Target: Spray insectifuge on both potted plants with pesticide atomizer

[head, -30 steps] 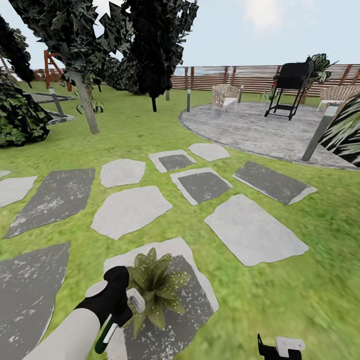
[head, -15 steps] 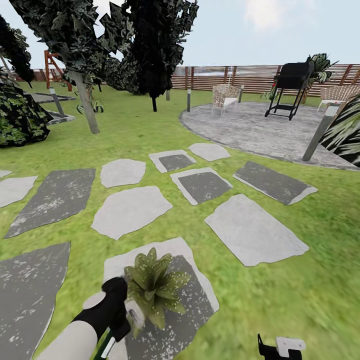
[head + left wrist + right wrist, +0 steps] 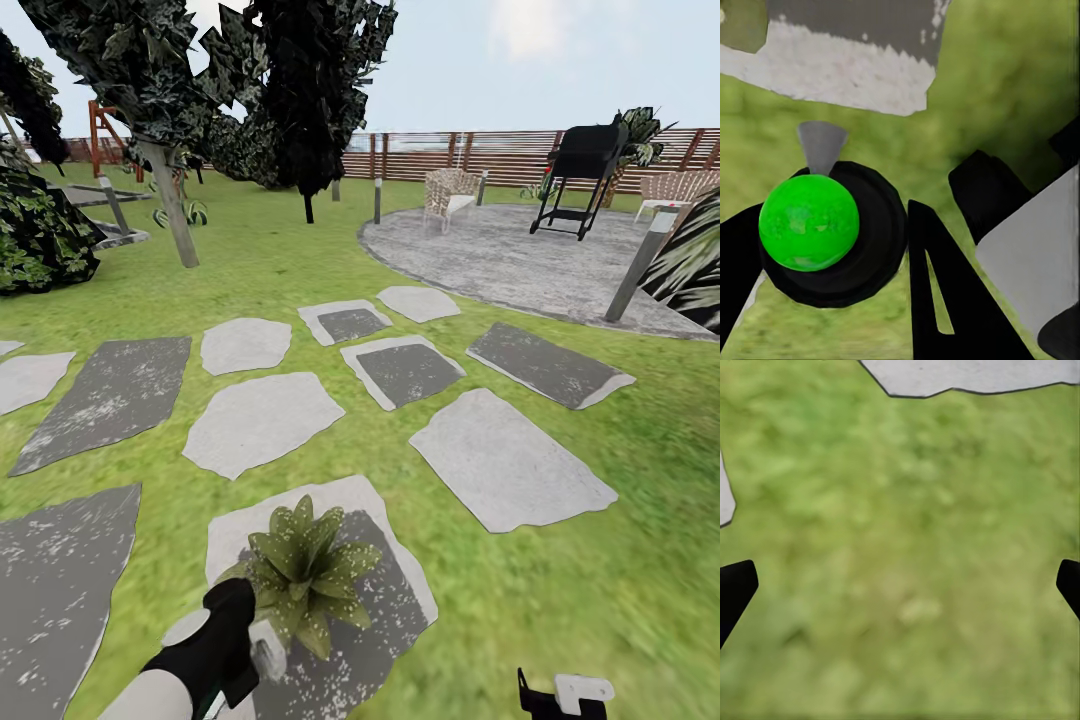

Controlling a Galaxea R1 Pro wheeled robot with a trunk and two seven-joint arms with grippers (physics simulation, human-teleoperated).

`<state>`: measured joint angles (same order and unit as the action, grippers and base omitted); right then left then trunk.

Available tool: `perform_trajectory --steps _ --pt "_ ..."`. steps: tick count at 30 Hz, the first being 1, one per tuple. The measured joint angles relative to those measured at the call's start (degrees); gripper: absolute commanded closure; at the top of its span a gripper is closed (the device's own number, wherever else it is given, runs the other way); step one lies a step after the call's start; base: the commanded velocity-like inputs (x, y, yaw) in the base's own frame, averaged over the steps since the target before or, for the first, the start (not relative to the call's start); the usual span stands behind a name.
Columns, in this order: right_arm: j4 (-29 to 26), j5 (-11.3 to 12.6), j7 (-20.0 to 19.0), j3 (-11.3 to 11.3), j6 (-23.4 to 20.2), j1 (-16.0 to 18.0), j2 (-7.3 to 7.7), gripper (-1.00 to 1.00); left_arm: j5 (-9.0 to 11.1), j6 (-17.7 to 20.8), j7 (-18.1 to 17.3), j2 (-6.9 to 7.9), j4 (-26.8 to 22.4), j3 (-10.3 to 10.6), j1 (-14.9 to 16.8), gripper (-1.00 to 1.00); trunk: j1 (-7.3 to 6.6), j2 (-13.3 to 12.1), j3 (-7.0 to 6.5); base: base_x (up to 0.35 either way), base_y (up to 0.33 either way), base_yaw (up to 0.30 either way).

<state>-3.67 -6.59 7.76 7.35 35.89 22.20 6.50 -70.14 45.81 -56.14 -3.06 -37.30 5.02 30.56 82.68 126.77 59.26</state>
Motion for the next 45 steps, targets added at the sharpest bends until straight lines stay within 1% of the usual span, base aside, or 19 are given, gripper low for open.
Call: perform_trajectory --steps 2,4,7,9,10,11,12,13,15,16,20,22,24,31,34,37,42,45 --pt "-0.06 0.06 0.0 0.0 0.0 0.0 0.01 -1.0 1.37 0.12 0.49 -0.46 -0.32 0.28 0.05 1.0 0.0 0.0 0.0 0.0 0.0 0.0" --pt "-0.07 0.08 0.0 0.0 0.0 0.0 -0.01 -1.0 1.59 0.1 0.59 -0.85 -0.38 0.34 0.08 1.0 0.0 0.0 0.0 0.0 0.0 0.0" --pt "-0.06 0.09 0.0 0.0 0.0 0.01 -0.08 -1.0 2.19 0.09 0.92 -0.93 -0.43 -0.13 0.05 1.0 0.0 0.0 0.0 0.0 0.0 0.151" --pt "-0.05 0.09 0.0 0.0 0.0 0.01 -0.08 -1.0 3.89 0.11 1.46 -0.76 -0.44 -0.29 0.01 1.0 0.0 0.0 0.0 0.0 0.0 0.252" --pt "-0.05 0.09 0.0 0.0 0.0 0.02 -0.08 -1.0 5.65 0.13 2.05 -0.59 -0.44 -0.69 0.0 1.0 0.0 0.0 0.0 0.0 0.0 0.268" --pt "-0.05 0.09 0.0 0.0 -0.02 0.02 -0.08 -1.0 7.72 0.09 3.37 -0.43 -0.44 -1.77 0.0 1.0 0.0 0.0 0.0 0.0 0.0 0.274" --pt "-0.05 0.09 0.0 0.0 -0.01 0.02 -0.13 -1.0 9.41 0.03 6.28 -0.38 -0.37 -2.86 0.0 1.0 0.0 0.0 0.0 0.0 0.0 0.276" --pt "-0.05 0.09 0.0 0.0 0.0 0.02 -0.15 -1.0 9.97 0.07 7.92 -0.38 -0.32 -3.18 0.0 1.0 0.0 0.0 0.0 0.0 0.0 0.276" --pt "-0.05 0.09 0.0 0.0 0.0 0.02 -0.17 -1.0 10.54 0.18 9.33 -0.42 -0.28 -3.64 -0.01 1.0 0.0 0.0 0.0 0.0 0.0 0.277" --pt "-0.05 0.06 0.0 0.0 0.0 0.02 -0.17 -1.0 10.67 0.2 9.51 -0.43 -0.27 -3.75 -0.01 1.0 0.0 0.0 0.0 0.0 0.0 0.277" --pt "-0.05 0.05 0.0 -0.05 -0.02 0.02 -0.17 -1.0 12.37 0.15 9.79 -0.56 -0.34 -4.25 -0.01 1.0 0.0 0.0 0.0 0.0 0.0 0.277" --pt "-0.05 0.02 0.0 -0.08 -0.01 0.02 -0.24 -1.0 12.92 0.1 9.86 -0.76 -0.35 -4.17 -0.01 1.0 0.0 0.0 0.0 0.0 -0.022 0.257" --pt "-0.04 0.02 0.01 -0.07 0.01 0.01 -0.25 -1.0 12.99 0.02 9.91 -0.8 -0.33 -4.11 0.0 1.0 0.0 0.0 0.0 0.0 -0.175 0.2" --pt "-0.07 0.05 0.03 -0.01 0.01 0.0 -0.25 -1.0 12.98 0.0 10.04 -0.84 -0.25 -3.89 0.01 1.0 0.0 0.0 0.0 0.0 -0.265 0.024" --pt "-0.07 0.07 0.02 -0.03 0.03 0.0 -0.25 -1.0 12.74 -0.09 10.04 -0.62 0.15 -3.55 0.01 1.0 0.0 0.0 0.0 0.0 -0.273 0.061" --pt "-0.02 0.02 0.02 -0.06 0.02 0.02 -0.3 -1.0 12.68 -0.01 10.1 -0.53 -0.12 -3.66 0.0 1.0 0.01 0.0 0.0 -0.063 -0.249 0.233" --pt "0.03 0.01 0.0 -0.08 -0.02 0.02 -0.35 -1.0 12.43 0.06 10.15 -0.55 0.03 -3.53 -0.01 1.0 0.0 0.0 0.0 -0.03 -0.047 0.273" --pt "0.04 0.01 0.0 -0.07 -0.01 0.02 -0.35 -1.0 12.43 0.04 11.13 -0.54 0.08 -3.55 -0.01 1.0 0.0 0.0 0.0 -0.002 -0.003 0.277"
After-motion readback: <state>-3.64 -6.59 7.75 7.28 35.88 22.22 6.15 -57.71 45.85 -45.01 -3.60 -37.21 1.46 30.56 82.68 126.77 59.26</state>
